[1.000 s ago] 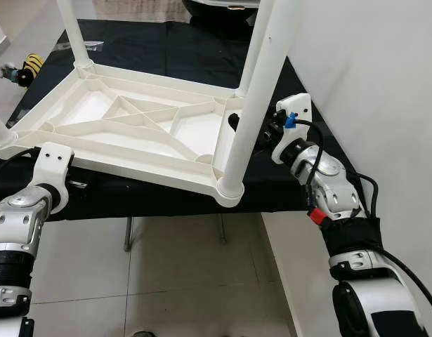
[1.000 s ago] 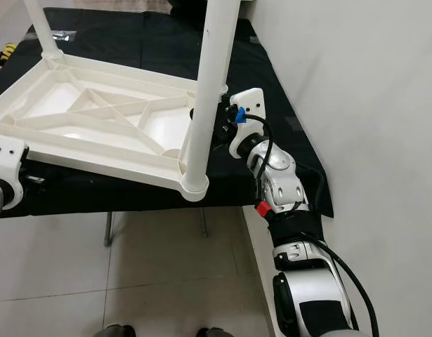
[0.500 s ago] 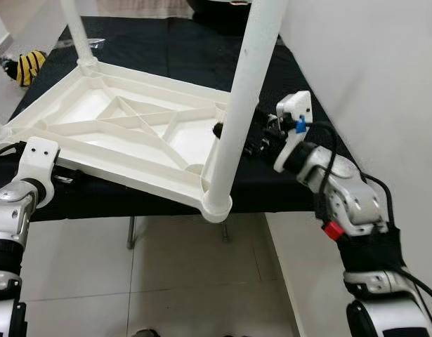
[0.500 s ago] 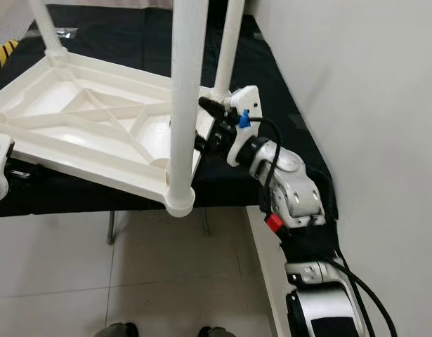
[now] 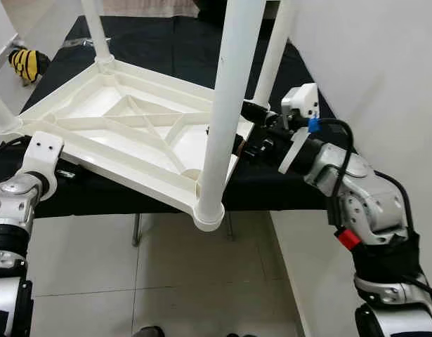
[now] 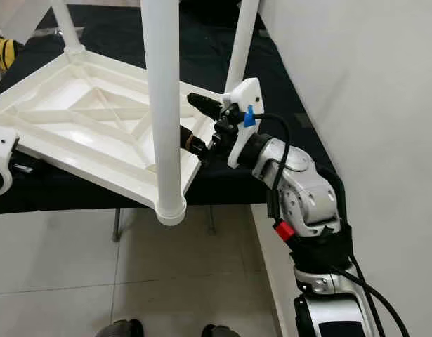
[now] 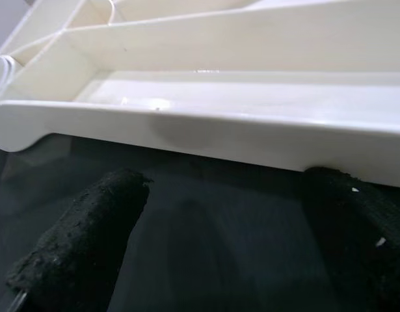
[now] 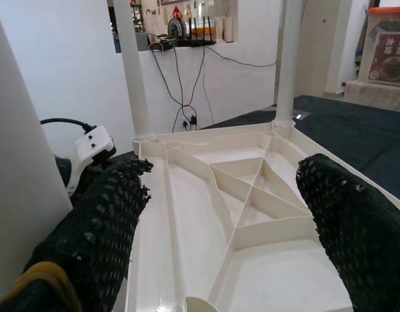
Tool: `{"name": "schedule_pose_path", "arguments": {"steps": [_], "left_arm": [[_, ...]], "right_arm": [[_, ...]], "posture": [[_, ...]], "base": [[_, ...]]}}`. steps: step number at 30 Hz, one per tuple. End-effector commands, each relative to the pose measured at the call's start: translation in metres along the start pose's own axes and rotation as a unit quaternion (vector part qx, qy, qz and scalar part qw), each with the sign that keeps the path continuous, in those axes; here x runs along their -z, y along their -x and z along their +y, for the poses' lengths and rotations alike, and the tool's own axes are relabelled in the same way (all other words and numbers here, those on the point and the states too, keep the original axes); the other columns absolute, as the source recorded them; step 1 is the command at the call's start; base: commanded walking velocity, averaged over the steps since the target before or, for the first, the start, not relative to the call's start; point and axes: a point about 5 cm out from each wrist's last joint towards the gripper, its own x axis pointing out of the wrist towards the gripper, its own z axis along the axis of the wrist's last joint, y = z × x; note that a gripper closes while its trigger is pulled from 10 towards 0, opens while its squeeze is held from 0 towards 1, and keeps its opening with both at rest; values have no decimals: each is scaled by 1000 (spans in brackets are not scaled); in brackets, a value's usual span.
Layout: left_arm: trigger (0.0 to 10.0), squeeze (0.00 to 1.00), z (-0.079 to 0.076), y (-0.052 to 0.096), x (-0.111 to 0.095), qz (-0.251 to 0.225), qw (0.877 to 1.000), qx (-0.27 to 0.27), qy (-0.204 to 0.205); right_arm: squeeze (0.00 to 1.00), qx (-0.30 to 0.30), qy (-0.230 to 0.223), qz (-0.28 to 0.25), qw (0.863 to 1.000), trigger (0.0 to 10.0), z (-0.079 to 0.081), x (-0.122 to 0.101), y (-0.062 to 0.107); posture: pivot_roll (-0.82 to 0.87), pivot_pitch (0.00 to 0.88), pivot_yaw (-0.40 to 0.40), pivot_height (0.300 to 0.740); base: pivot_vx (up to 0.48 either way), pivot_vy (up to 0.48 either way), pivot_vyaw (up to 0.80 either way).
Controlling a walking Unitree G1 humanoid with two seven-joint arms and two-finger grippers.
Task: Building children table
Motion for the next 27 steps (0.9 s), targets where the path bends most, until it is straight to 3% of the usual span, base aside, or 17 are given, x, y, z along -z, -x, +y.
{"name": "schedule_pose_path", "arguments": {"steps": [1, 3, 11, 12, 17, 19, 20, 22, 24, 26, 27], "left_arm": [[10000, 0, -7, -4, -19, -47, 999, 16, -3], [10000, 0, -12, -7, -31, -87, 996, 29, -3], [10000, 0, -24, -14, -38, -92, 995, 29, -30], [10000, 0, -35, -16, -42, -102, 994, 39, -31], [10000, 0, -46, -15, -48, -133, 989, 47, -45], [10000, 0, -52, -10, -52, -169, 983, 34, -61], [10000, 0, -52, -10, -52, -169, 983, 34, -61], [10000, 0, -58, 1, -57, -223, 972, 11, -75], [10000, 0, -61, 6, -55, -234, 970, -7, -60], [10000, 0, -75, 23, -51, -264, 963, -23, -45], [10000, 0, -75, 23, -51, -264, 963, -23, -45]], "right_arm": [[0, -21, -5, -5, 1000, 10000, 9, -2, -1], [0, -17, -8, -5, 1000, 10000, 11, -1, 0], [0, 1, -8, 3, 1000, 10000, 10, 2, 0], [0, 14, -9, 3, 1000, 10000, 8, 3, -1], [0, 48, -12, 6, 999, 10000, 0, 9, -1], [0, 113, -18, 7, 993, 10000, -14, 18, 0], [0, 113, -18, 7, 993, 10000, -14, 18, 0], [0, 187, -26, 6, 982, 10000, -30, 27, 4], [0, 220, -25, 11, 975, 10000, -38, 33, 6], [0, 291, -15, 23, 956, 10000, -52, 44, 13], [0, 291, -15, 23, 956, 10000, -52, 44, 13]], "posture": [[-15, 188, -77, 740], [-19, 168, -71, 740], [-28, 129, -63, 740], [-22, 118, -64, 740], [-10, 110, -61, 740], [4, 99, -62, 740], [4, 99, -62, 740], [22, 89, -67, 740], [34, 75, -67, 740], [48, 65, -67, 740], [48, 65, -67, 740]], "base": [[0, 0, 0], [0, 0, 0], [0, 0, 0], [0, 0, 0], [0, 0, 0], [0, 0, 0], [0, 0, 0], [0, 0, 0], [0, 0, 0], [0, 0, 0], [0, 0, 0]]}}
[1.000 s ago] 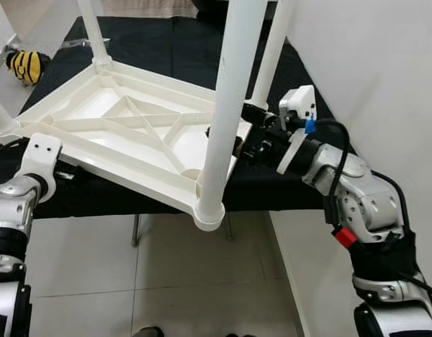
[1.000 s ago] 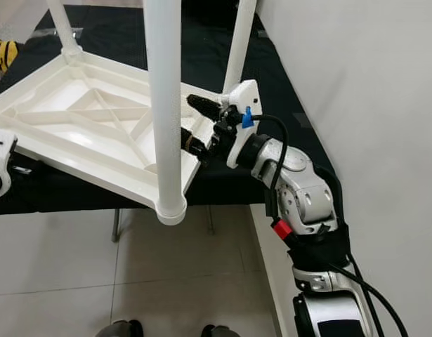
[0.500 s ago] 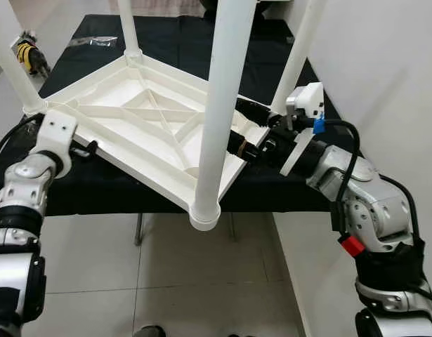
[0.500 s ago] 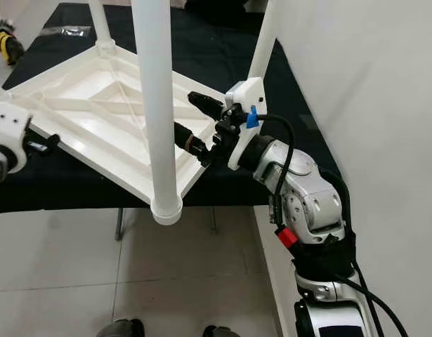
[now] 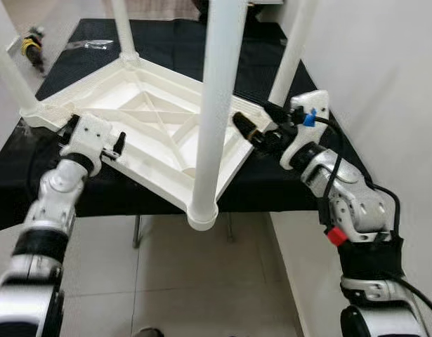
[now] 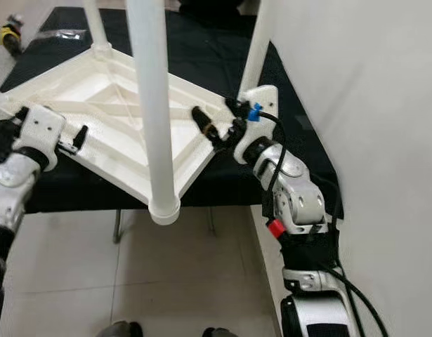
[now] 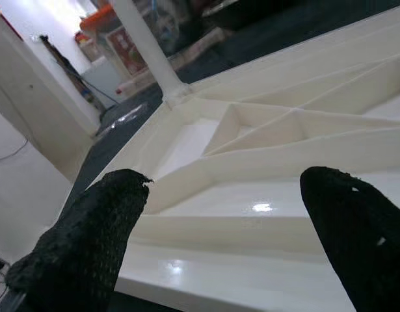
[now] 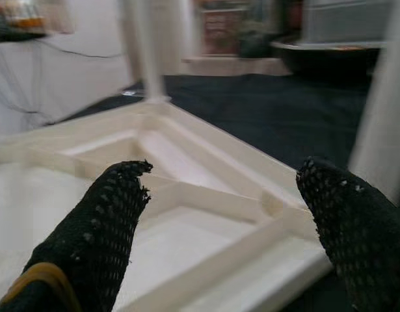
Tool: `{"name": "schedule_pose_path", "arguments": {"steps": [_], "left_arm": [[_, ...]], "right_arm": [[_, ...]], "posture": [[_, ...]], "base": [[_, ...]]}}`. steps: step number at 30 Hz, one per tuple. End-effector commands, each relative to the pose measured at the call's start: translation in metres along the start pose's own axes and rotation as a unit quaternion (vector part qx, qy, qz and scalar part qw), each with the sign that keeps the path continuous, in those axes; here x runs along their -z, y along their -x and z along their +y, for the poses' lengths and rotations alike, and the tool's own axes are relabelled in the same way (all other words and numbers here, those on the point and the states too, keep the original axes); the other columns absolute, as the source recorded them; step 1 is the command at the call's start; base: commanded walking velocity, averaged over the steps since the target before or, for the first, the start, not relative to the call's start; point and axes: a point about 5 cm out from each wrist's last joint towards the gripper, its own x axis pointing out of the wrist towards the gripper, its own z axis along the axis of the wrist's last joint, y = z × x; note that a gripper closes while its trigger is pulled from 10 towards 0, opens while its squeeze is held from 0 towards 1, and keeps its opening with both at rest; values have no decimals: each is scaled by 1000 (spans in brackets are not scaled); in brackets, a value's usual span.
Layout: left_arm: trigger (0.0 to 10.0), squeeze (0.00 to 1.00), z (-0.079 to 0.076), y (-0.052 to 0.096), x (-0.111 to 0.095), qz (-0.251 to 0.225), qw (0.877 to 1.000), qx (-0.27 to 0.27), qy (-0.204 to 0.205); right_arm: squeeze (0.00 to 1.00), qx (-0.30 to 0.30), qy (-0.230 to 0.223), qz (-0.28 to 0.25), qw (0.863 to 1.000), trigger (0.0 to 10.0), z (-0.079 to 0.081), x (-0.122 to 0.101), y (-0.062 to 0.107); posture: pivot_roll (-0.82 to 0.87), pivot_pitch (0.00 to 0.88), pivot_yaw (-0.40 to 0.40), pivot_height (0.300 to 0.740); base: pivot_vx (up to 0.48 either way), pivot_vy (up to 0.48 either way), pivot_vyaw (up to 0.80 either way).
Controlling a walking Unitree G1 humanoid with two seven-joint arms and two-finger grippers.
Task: Building children table
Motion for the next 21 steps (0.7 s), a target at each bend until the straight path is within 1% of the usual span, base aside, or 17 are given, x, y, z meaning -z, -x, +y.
{"name": "schedule_pose_path", "arguments": {"steps": [1, 2, 3, 4, 6, 7, 8, 9, 11, 12, 13, 14, 15, 16, 17, 18, 21], "left_arm": [[10000, 0, -2, 6, -6, -14, 1000, -18, 3], [10000, 0, -2, 6, -6, -14, 1000, -18, 3], [10000, 0, -16, 15, -9, -22, 1000, -4, 10], [10000, 0, -33, 25, -13, -33, 999, 23, 8], [10000, 0, -33, 25, -13, -33, 999, 23, 8], [10000, 0, -50, 36, -16, -28, 998, 40, 35], [10000, 0, -74, 52, -19, -24, 996, 71, 58], [10000, 0, -96, 68, -22, -7, 991, 90, 100], [10000, 0, -96, 68, -22, -7, 991, 90, 100], [10000, 0, -111, 80, -25, 7, 986, 102, 131], [10000, 0, -127, 93, -31, 12, 982, 126, 143], [10000, 0, -127, 93, -31, 12, 982, 126, 143], [10000, 0, -135, 101, -36, 14, 979, 137, 153], [10000, 0, -141, 108, -42, 9, 978, 146, 151], [10000, 0, -141, 108, -42, 9, 978, 146, 151], [10000, 0, -143, 111, -45, 5, 977, 151, 151], [10000, 0, -141, 114, -47, 4, 977, 153, 148]], "right_arm": [[0, 34, 19, -3, 999, 10000, -7, 4, -1], [0, 34, 19, -3, 999, 10000, -7, 4, -1], [0, 59, 31, 1, 998, 10000, -13, 9, 0], [0, 85, 37, 10, 996, 10000, -19, 17, 2], [0, 85, 37, 10, 996, 10000, -19, 17, 2], [0, 102, 47, 16, 994, 10000, -23, 24, 5], [0, 121, 43, 27, 991, 10000, -27, 36, 9], [0, 125, 34, 37, 991, 10000, -27, 46, 13], [0, 125, 34, 37, 991, 10000, -27, 46, 13], [0, 125, 24, 43, 991, 10000, -26, 55, 16], [0, 122, 22, 51, 991, 10000, -24, 64, 18], [0, 122, 22, 51, 991, 10000, -24, 64, 18], [0, 119, 20, 55, 991, 10000, -21, 70, 19], [0, 122, 19, 58, 991, 10000, -21, 74, 19], [0, 122, 19, 58, 991, 10000, -21, 74, 19], [0, 126, 19, 59, 990, 10000, -21, 76, 20], [0, 114, 17, 50, 992, 10000, -18, 76, 18]], "posture": [[62, 56, -71, 740], [62, 56, -71, 740], [69, 48, -72, 740], [75, 35, -70, 740], [75, 35, -70, 740], [75, 35, -70, 740], [89, 18, -64, 740], [103, 9, -64, 740], [103, 9, -64, 740], [109, 7, -63, 740], [111, 2, -55, 740], [111, 2, -55, 740], [106, 0, -54, 740], [112, 0, -57, 740], [112, 0, -57, 740], [116, 0, -58, 740], [116, 0, -55, 740]], "base": [[0, 0, 0], [0, 0, 0], [0, 0, 0], [0, 0, 0], [0, 0, 0], [0, 0, 0], [0, 0, 0], [0, 0, 0], [0, 0, 0], [0, 0, 0], [0, 0, 0], [0, 0, 0], [0, 0, 0], [0, 0, 0], [0, 0, 0], [0, 0, 0], [0, 0, 0]]}}
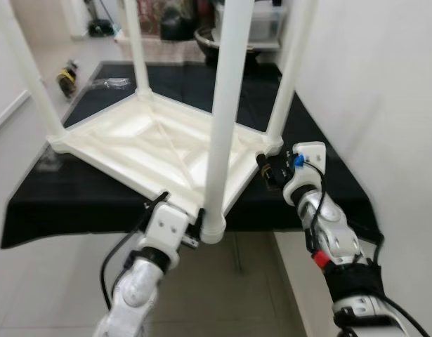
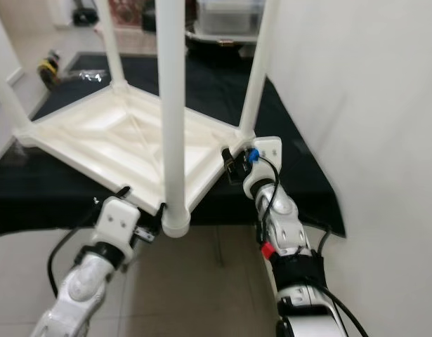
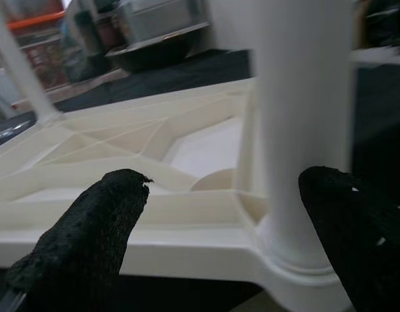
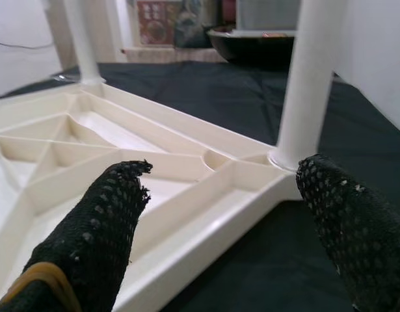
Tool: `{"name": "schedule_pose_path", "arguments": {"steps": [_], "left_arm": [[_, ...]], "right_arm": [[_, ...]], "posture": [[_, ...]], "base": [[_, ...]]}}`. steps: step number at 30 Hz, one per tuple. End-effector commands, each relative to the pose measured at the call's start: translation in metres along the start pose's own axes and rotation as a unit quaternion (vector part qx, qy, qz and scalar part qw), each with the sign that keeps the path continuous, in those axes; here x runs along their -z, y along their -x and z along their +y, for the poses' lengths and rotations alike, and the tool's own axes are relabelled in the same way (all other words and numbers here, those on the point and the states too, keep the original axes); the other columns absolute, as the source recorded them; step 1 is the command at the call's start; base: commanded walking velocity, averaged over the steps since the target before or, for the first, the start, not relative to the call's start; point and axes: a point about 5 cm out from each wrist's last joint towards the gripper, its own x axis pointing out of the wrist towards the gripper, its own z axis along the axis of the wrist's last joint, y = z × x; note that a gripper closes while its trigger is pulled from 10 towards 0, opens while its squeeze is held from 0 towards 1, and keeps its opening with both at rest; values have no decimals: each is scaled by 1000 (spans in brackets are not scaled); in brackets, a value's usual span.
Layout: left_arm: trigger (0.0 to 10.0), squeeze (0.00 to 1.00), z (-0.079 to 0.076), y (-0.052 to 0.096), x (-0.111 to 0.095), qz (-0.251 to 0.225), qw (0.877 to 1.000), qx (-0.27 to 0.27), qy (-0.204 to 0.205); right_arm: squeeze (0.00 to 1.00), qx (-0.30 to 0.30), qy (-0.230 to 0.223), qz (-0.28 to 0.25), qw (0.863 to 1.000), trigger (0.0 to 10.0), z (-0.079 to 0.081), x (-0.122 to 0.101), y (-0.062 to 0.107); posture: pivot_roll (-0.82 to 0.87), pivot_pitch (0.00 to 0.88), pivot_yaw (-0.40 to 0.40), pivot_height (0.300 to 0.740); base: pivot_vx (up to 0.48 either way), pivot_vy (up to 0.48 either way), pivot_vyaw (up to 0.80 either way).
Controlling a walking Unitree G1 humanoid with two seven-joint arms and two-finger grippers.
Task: Building children table
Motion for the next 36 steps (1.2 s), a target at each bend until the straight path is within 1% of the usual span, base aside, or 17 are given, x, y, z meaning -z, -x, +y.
{"name": "schedule_pose_path", "arguments": {"steps": [1, 8, 9, 11, 14, 15, 16, 19, 20, 22, 26, 27, 29, 30, 31, 34, 36], "left_arm": [[10000, 0, -2, 2, -1, 6, 1000, 12, -9], [10000, 0, -8, 0, -8, 1, 998, 62, 3], [10000, 0, -20, 0, -7, 9, 994, 111, 21], [10000, 0, -24, -1, -7, 10, 992, 124, 24], [10000, 0, -42, -3, -19, -17, 980, 194, 48], [10000, 0, -42, -3, -19, -17, 980, 194, 48], [10000, 0, -49, -6, -26, -29, 974, 214, 59], [10000, 0, -57, -13, -34, -44, 969, 237, 58], [10000, 0, -57, -13, -34, -44, 969, 237, 58], [10000, 0, -57, -23, -24, -33, 966, 253, 40], [10000, 0, -54, -33, -18, -21, 965, 256, 48], [10000, 0, -52, -40, -16, -19, 967, 249, 46], [10000, 0, -41, -56, -13, -10, 976, 211, 53], [10000, 0, -41, -56, -13, -10, 976, 211, 53], [10000, 0, -32, -66, -9, -1, 981, 183, 57], [10000, 0, -24, -75, -6, 6, 985, 161, 60], [10000, 0, -6, -94, 1, 27, 993, 105, 42]], "right_arm": [[0, -2, 0, -8, 1000, 10000, 1, 1, 0], [0, 15, 2, -4, 1000, 10000, -1, 7, 1], [0, 23, 8, -5, 1000, 10000, -2, 8, 3], [0, 26, 7, -5, 1000, 10000, -2, 9, 3], [0, 15, 12, -9, 1000, 10000, -2, 10, 5], [0, 15, 12, -9, 1000, 10000, -2, 10, 5], [0, 10, 17, -10, 1000, 10000, -2, 11, 6], [0, 8, 28, -11, 1000, 10000, -4, 11, 5], [0, 8, 28, -11, 1000, 10000, -4, 11, 5], [0, 17, 20, -12, 1000, 10000, -6, 9, 3], [0, 25, 26, -13, 999, 10000, -8, 8, 3], [0, 28, 30, -13, 999, 10000, -9, 8, 3], [0, 38, 32, -15, 999, 10000, -14, 6, 4], [0, 38, 32, -15, 999, 10000, -14, 6, 4], [0, 49, 36, -16, 998, 10000, -19, 4, 5], [0, 55, 38, -19, 998, 10000, -22, 2, 5], [0, 70, 38, -23, 997, 10000, -29, -1, 5]], "posture": [[115, 0, -57, 740], [112, 0, -59, 740], [107, 0, -60, 740], [107, 0, -60, 740], [91, 1, -52, 740], [91, 1, -52, 740], [92, 0, -52, 740], [94, 0, -55, 740], [94, 0, -55, 740], [85, 7, -53, 740], [81, 6, -47, 740], [78, 15, -47, 740], [73, 18, -43, 740], [73, 18, -43, 740], [65, 18, -40, 740], [68, 23, -44, 740], [63, 22, -43, 740]], "base": [[0, 0, 0], [0, 0, 0], [0, 0, 0], [0, 0, 0], [0, 0, 0], [0, 0, 0], [0, 0, 0], [0, 0, 0], [0, 0, 0], [0, 0, 0], [0, 0, 0], [0, 0, 0], [0, 0, 0], [0, 0, 0], [0, 0, 0], [0, 0, 0], [0, 0, 0]]}}
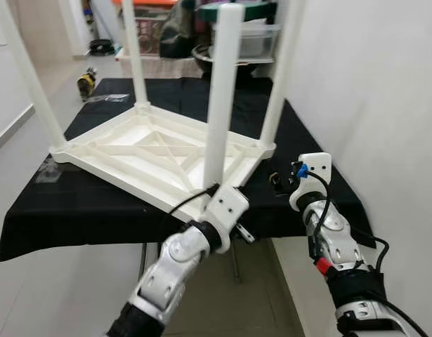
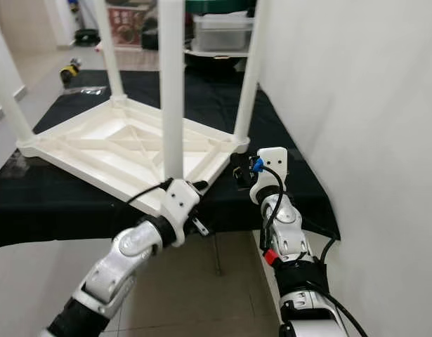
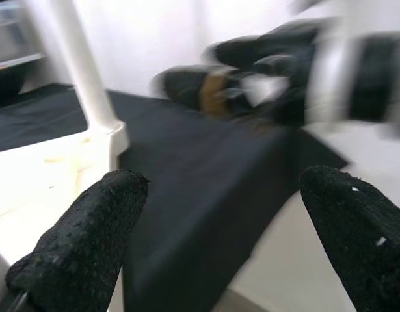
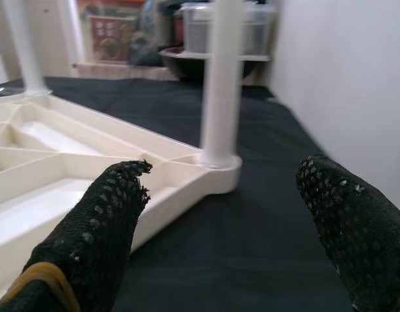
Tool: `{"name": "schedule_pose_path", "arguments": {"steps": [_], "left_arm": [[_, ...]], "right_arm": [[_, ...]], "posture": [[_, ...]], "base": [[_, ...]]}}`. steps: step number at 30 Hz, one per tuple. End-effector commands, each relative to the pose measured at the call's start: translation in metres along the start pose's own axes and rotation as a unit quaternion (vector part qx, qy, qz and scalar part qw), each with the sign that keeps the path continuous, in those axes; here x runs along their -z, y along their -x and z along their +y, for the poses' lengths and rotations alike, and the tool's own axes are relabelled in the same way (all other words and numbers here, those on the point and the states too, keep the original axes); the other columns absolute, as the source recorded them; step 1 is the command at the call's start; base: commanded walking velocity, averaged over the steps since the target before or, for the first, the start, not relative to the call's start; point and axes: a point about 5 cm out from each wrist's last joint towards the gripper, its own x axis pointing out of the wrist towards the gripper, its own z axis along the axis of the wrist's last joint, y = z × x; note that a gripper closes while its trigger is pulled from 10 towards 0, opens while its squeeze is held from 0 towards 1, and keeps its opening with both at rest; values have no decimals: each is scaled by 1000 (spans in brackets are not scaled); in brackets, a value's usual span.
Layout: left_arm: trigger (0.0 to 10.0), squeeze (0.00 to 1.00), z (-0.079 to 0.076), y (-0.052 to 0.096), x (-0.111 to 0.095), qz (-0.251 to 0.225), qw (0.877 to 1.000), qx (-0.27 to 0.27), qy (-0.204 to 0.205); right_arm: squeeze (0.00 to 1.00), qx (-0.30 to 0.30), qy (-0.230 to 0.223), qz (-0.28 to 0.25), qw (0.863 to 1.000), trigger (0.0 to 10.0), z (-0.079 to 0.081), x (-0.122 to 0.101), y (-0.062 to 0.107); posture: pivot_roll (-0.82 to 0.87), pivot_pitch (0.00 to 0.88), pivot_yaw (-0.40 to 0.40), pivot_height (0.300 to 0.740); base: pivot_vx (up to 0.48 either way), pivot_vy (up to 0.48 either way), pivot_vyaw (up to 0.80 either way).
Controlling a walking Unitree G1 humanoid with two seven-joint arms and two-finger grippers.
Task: Building children table
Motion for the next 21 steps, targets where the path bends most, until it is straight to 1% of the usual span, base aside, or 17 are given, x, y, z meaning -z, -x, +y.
{"name": "schedule_pose_path", "arguments": {"steps": [1, 2, 3, 4, 6, 7, 9, 10, 11, 12, 13, 14, 16, 17, 19, 20, 21], "left_arm": [[10000, 0, 29, 6, 9, 19, 997, -79, -2], [10000, 0, 51, 1, 13, 39, 989, -141, -7], [10000, 0, 51, 1, 13, 39, 989, -141, -7], [10000, 0, 58, 1, 14, 42, 986, -159, -10], [10000, 0, 61, 2, 15, 42, 985, -167, -8], [10000, 0, 68, 9, 17, 47, 981, -186, -17], [10000, 0, 68, 9, 17, 47, 981, -186, -17], [10000, 0, 77, 20, 22, 57, 975, -213, -26], [10000, 0, 77, 20, 22, 57, 975, -213, -26], [10000, 0, 88, 36, 26, 67, 967, -244, -40], [10000, 0, 94, 47, 28, 74, 961, -263, -51], [10000, 0, 98, 52, 30, 76, 957, -273, -56], [10000, 0, 98, 52, 30, 76, 957, -273, -56], [10000, 0, 111, 70, 33, 83, 945, -308, -69], [10000, 0, 143, 120, 40, 108, 912, -381, -102], [10000, 0, 143, 120, 40, 108, 912, -381, -102], [10000, 0, 156, 145, 43, 118, 902, -400, -115]], "right_arm": [[0, 10, 0, -6, 1000, 10000, -4, -3, 0], [0, 21, 5, -6, 1000, 10000, -10, -4, -1], [0, 21, 5, -6, 1000, 10000, -10, -4, -1], [0, 24, 8, -6, 1000, 10000, -12, -4, -2], [0, 24, 10, -7, 1000, 10000, -12, -5, -2], [0, 26, 11, -7, 1000, 10000, -13, -5, -3], [0, 26, 11, -7, 1000, 10000, -13, -5, -3], [0, 27, 14, -7, 1000, 10000, -14, -6, -3], [0, 27, 14, -7, 1000, 10000, -14, -6, -3], [0, 30, 12, -5, 999, 10000, -16, -5, -3], [0, 32, 11, -3, 999, 10000, -17, -5, -3], [0, 34, 10, -2, 999, 10000, -17, -4, -3], [0, 34, 10, -2, 999, 10000, -17, -4, -3], [0, 34, 11, -2, 999, 10000, -17, -4, -4], [0, 32, 14, -3, 999, 10000, -15, -5, -6], [0, 32, 14, -3, 999, 10000, -15, -5, -6], [0, 30, 13, -3, 999, 10000, -13, -6, -6]], "posture": [[63, 22, -43, 740], [60, 22, -41, 740], [60, 22, -41, 740], [60, 24, -41, 740], [59, 25, -40, 740], [63, 36, -40, 740], [63, 36, -40, 740], [69, 34, -43, 740], [69, 34, -43, 740], [74, 36, -47, 740], [74, 36, -47, 740], [74, 36, -47, 740], [74, 36, -47, 740], [87, 38, -53, 740], [89, 41, -58, 740], [89, 41, -58, 740], [94, 41, -63, 740]], "base": [[0, 0, 0], [0, 0, 0], [0, 0, 0], [0, 0, 0], [0, 0, 0], [0, 0, 0], [0, 0, 0], [0, 0, 0], [0, 0, 0], [0, 0, 0], [0, 0, 0], [0, 0, 0], [0, 0, 0], [0, 0, 0], [0, 0, 0], [0, 0, 0], [0, 0, 0]]}}
